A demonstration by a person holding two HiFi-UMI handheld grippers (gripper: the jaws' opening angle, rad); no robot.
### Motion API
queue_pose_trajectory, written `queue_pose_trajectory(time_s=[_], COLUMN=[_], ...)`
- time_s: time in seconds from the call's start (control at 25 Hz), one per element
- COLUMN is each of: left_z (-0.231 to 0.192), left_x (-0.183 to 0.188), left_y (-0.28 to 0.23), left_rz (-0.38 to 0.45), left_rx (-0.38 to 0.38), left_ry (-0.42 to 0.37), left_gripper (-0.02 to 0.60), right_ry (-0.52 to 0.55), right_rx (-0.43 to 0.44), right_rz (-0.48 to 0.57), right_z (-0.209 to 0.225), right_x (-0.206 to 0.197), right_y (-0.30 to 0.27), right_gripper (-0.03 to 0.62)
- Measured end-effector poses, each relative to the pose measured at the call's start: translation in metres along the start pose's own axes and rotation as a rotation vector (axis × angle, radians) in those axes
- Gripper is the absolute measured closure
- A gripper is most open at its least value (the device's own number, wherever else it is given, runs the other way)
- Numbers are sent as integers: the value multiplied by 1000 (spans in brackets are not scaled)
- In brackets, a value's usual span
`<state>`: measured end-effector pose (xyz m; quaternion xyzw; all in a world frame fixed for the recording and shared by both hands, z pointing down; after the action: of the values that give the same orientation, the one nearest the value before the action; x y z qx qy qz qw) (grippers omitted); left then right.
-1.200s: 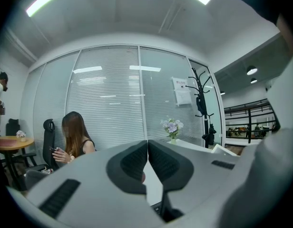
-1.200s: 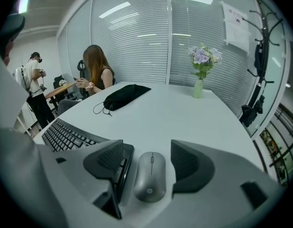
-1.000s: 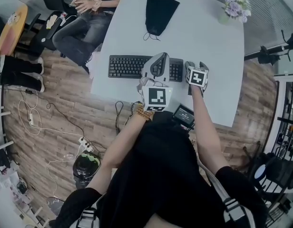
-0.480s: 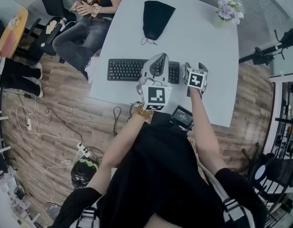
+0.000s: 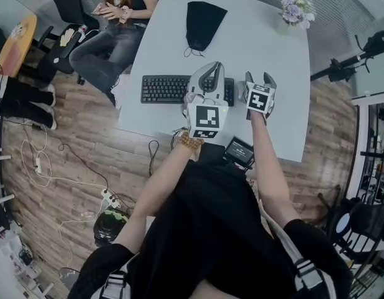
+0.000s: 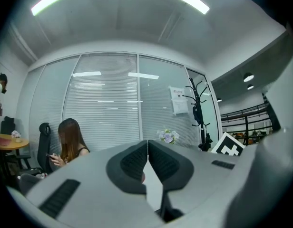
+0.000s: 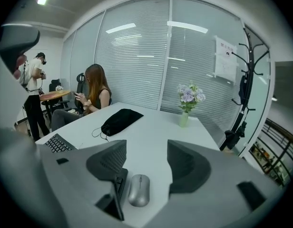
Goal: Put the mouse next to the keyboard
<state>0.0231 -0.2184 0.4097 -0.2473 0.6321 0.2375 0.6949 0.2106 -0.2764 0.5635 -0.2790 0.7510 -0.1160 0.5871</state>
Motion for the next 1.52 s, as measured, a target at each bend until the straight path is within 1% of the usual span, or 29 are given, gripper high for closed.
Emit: queue_pose_trajectory(time_s=[0.36, 0.48, 0.64, 0.72, 0.88, 1.04, 1.24, 1.4, 1.52], left_z=[4, 6, 8, 10, 13, 14, 15, 16, 19], left_x=[19, 24, 27, 28, 34, 40, 46, 54, 54], left_y=[-1, 1, 4, 4, 2, 3, 8, 11, 13], left_rz=[19, 20, 24, 26, 33, 46, 56, 85, 92], left_rx=[-15, -19, -27, -29, -39, -44, -40, -31, -32], left_ry=[-12, -17, -18, -20, -29, -36, -38, -50, -52], left_gripper=[569, 569, 569, 569, 569, 569, 569, 569, 569], right_ry=[17, 10, 3, 7, 13, -25, -46, -45, -44], right_rx=[-14, -17, -21, -16, -10, 2, 6, 11, 20], right_rz=[64, 62, 95, 124, 183, 243, 303, 374, 426], right_z=[10, 12, 12, 11, 14, 18, 20, 19, 18], right_x=[17, 17, 24, 29, 47, 64, 78, 89, 91], right_y=[17, 23, 36, 42, 58, 71, 91, 108, 120], right_gripper=[332, 332, 335, 345, 344, 350, 358, 372, 378])
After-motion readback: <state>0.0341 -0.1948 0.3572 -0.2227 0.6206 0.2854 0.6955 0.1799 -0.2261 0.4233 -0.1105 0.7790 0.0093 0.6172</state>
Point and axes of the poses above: the fingertips, and each gripper's own axes: y backward along the fingers, z to its right, x out of its top, the point moved 2 cm from there along y, backward along the fingers, and after that the axes turned 14 degrees about -x, right-handed, at the moved point
